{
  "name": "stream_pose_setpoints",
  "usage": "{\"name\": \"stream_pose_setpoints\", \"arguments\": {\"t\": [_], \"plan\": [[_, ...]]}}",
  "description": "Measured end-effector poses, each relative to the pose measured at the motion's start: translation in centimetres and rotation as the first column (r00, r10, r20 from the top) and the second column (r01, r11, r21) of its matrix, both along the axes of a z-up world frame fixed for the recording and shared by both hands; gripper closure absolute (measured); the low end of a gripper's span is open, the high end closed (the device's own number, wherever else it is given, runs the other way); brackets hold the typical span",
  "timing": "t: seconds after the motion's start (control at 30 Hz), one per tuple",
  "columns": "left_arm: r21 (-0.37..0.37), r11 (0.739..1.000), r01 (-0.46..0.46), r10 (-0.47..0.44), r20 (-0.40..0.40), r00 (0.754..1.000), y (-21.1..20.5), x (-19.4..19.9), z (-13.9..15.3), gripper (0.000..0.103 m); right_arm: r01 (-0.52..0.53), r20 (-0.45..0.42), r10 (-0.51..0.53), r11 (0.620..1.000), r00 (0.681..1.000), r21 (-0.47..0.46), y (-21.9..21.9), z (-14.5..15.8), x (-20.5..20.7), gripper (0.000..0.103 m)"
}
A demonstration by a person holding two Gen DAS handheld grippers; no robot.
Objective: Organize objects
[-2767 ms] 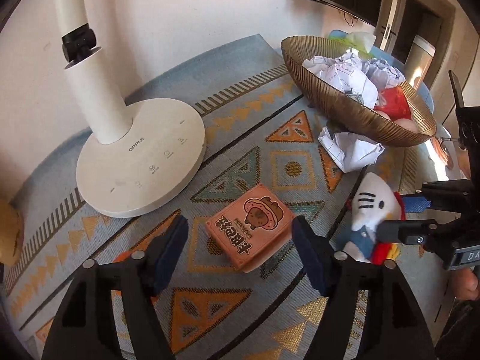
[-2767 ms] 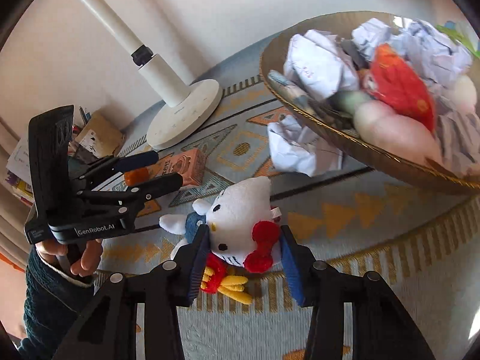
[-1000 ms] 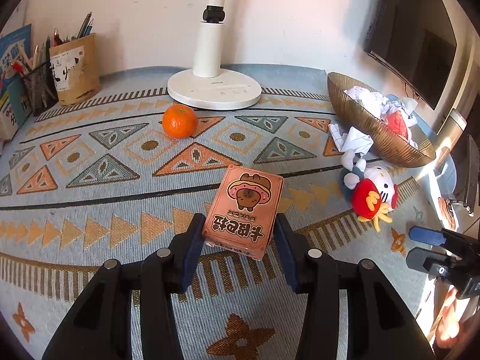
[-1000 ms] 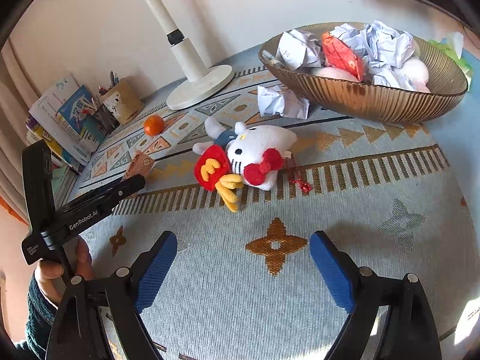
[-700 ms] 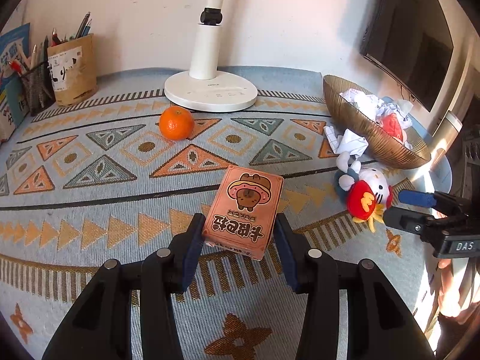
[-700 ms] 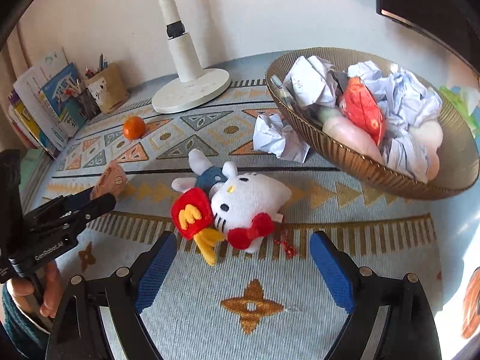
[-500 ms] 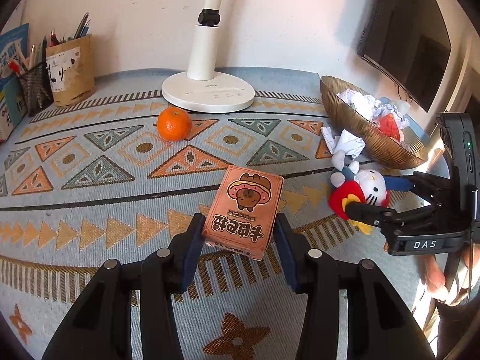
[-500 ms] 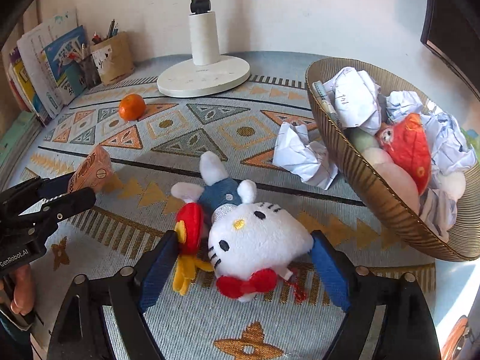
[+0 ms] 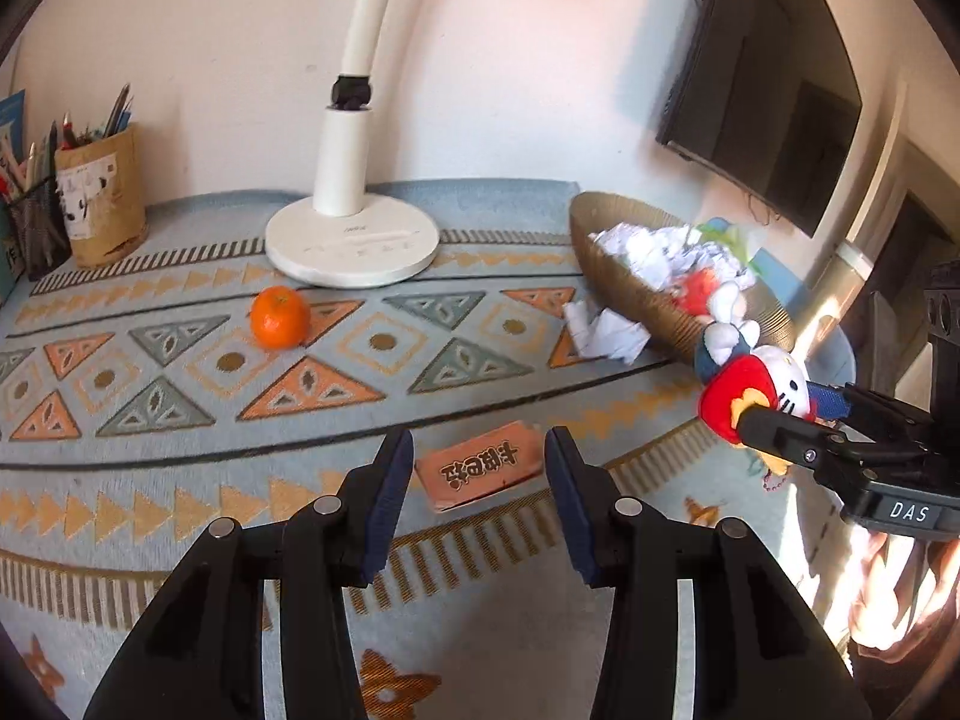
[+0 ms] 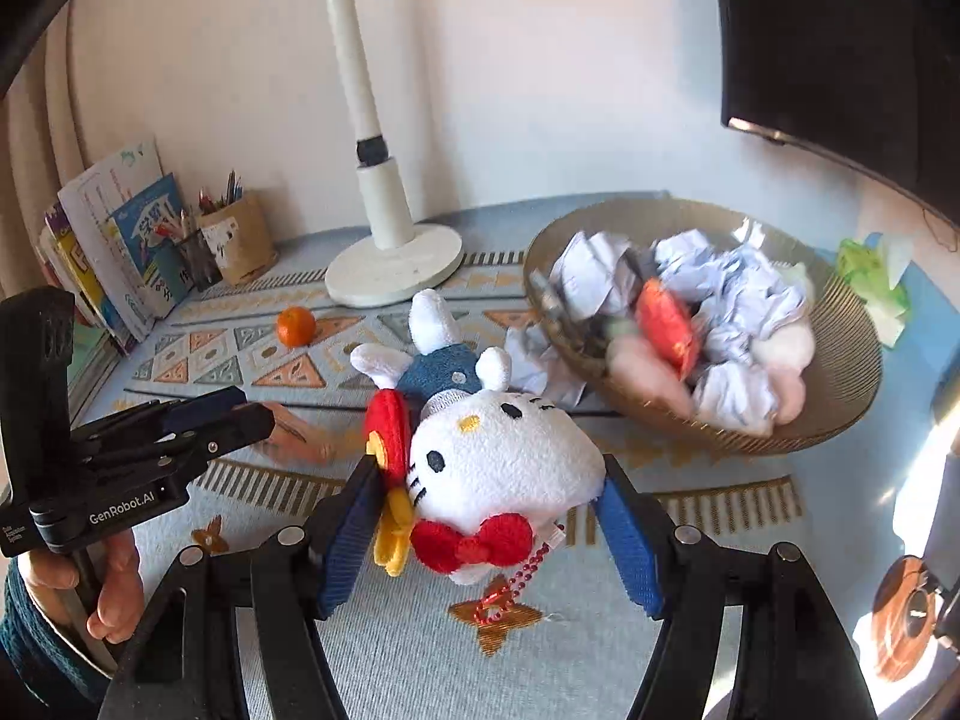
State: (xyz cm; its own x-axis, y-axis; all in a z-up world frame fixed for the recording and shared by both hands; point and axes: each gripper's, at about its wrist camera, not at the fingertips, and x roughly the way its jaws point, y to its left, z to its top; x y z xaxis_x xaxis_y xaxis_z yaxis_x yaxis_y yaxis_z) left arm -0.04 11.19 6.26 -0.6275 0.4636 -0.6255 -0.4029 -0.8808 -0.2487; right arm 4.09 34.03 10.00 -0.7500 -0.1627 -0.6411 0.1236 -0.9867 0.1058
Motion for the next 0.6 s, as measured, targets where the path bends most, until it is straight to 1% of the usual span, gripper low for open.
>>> {"name": "stream_pose_setpoints", "arguments": {"t": [0.03,0.1,0.17,0.2,0.23,0.27,0.3,0.33,0.37,0.4,0.43,0.47,0.53,0.6], "plan": [[0.014,1.0,0.023,-0.023,-0.03,0.999,1.0,-0.3,1.5,0.06,0.052,-0.031,-0.052,0.999,0.998,-0.016,1.5,1.5,-0.2,0.035],[0.017,0.997,0.071,-0.07,-0.09,0.993,3.3,-1.0,4.3,0.06,0.148,-0.069,-0.153,0.987,0.986,-0.062,4.6,3.8,-1.0,0.035],[-0.01,0.993,0.117,-0.118,-0.15,0.982,5.9,-1.7,6.5,0.061,0.247,-0.064,-0.253,0.965,0.965,-0.086,7.4,5.1,-2.2,0.035],[-0.036,0.991,0.132,-0.136,-0.173,0.976,6.9,-2.2,7.3,0.063,0.275,-0.049,-0.281,0.956,0.958,-0.1,8.5,5.3,-2.7,0.035],[-0.064,0.989,0.131,-0.141,-0.184,0.973,7.6,-2.7,7.7,0.064,0.284,-0.037,-0.29,0.951,0.956,-0.125,9.3,5.3,-2.9,0.035],[-0.072,0.988,0.133,-0.144,-0.182,0.973,7.7,-3.1,7.9,0.064,0.277,-0.029,-0.284,0.949,0.958,-0.151,9.9,5.1,-2.8,0.035],[-0.06,0.987,0.148,-0.156,-0.161,0.975,7.3,-3.3,7.6,0.063,0.267,-0.02,-0.274,0.95,0.962,-0.165,10.1,4.7,-2.7,0.035],[-0.053,0.988,0.144,-0.15,-0.136,0.979,6.5,-3.3,7.0,0.063,0.26,-0.013,-0.266,0.951,0.964,-0.166,10.1,4.1,-2.5,0.034],[-0.066,0.991,0.12,-0.127,-0.112,0.986,5.7,-3.2,6.0,0.051,0.258,-0.002,-0.261,0.953,0.965,-0.161,9.9,3.4,-2.4,0.034],[-0.083,0.992,0.092,-0.099,-0.085,0.991,4.8,-3.0,4.7,0.037,0.255,0.016,-0.256,0.953,0.967,-0.162,9.8,2.5,-2.3,0.034],[-0.09,0.994,0.06,-0.064,-0.046,0.997,3.9,-2.8,3.3,0.031,0.249,0.038,-0.246,0.953,0.969,-0.175,9.7,1.6,-2.2,0.034],[-0.08,0.996,0.041,-0.04,0.005,0.999,3.1,-2.6,1.8,0.029,0.24,0.061,-0.232,0.951,0.971,-0.197,9.7,0.8,-2.2,0.034],[-0.044,0.997,0.059,-0.054,0.111,0.992,2.3,-2.1,-0.9,0.029,0.222,0.101,-0.204,0.945,0.974,-0.24,9.5,-0.6,-2.2,0.034],[-0.04,0.997,0.061,-0.053,0.172,0.984,2.4,-1.4,-2.7,0.029,0.214,0.106,-0.192,0.943,0.976,-0.257,9.3,-1.0,-1.9,0.034]]}}
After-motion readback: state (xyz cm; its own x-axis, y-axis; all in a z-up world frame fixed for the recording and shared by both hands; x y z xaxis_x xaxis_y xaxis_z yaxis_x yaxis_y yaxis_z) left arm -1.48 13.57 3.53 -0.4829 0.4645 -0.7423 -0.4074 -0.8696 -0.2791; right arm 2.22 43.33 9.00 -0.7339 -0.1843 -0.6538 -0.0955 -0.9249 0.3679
